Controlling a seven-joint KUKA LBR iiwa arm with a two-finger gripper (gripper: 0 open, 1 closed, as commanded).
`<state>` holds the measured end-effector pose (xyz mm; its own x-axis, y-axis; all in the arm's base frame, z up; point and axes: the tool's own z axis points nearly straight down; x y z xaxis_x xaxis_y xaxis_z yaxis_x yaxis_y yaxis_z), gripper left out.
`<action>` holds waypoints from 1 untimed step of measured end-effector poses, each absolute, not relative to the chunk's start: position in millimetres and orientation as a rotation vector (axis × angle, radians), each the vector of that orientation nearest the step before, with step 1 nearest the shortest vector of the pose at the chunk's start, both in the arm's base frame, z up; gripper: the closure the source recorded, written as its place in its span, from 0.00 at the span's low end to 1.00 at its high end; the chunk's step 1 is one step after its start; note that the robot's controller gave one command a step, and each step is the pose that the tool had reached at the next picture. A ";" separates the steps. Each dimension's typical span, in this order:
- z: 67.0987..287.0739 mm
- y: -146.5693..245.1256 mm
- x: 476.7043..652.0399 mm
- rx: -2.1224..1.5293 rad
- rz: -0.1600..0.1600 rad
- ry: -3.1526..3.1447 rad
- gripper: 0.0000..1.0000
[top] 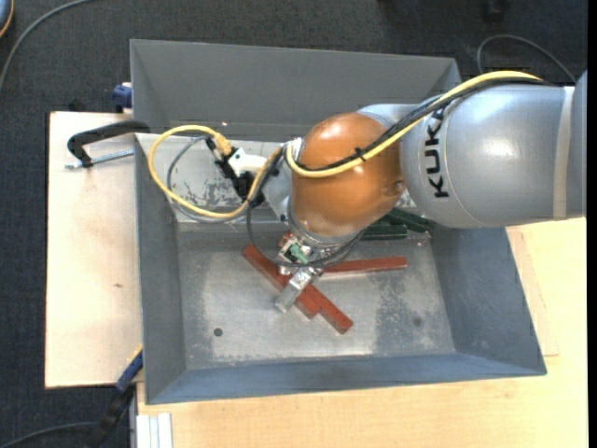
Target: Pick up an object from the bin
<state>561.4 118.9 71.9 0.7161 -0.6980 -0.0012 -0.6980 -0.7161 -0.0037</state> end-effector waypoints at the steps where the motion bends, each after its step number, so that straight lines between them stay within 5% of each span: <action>1: 71.9 118.9 561.4 -2.906 0.000 1.182 1.00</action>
Offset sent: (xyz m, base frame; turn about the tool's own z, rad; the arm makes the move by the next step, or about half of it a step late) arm 0.0000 0.0000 0.0000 0.0000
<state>561.4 118.9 71.9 0.7160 -0.6981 -0.0014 -0.6981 -0.7160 -0.0037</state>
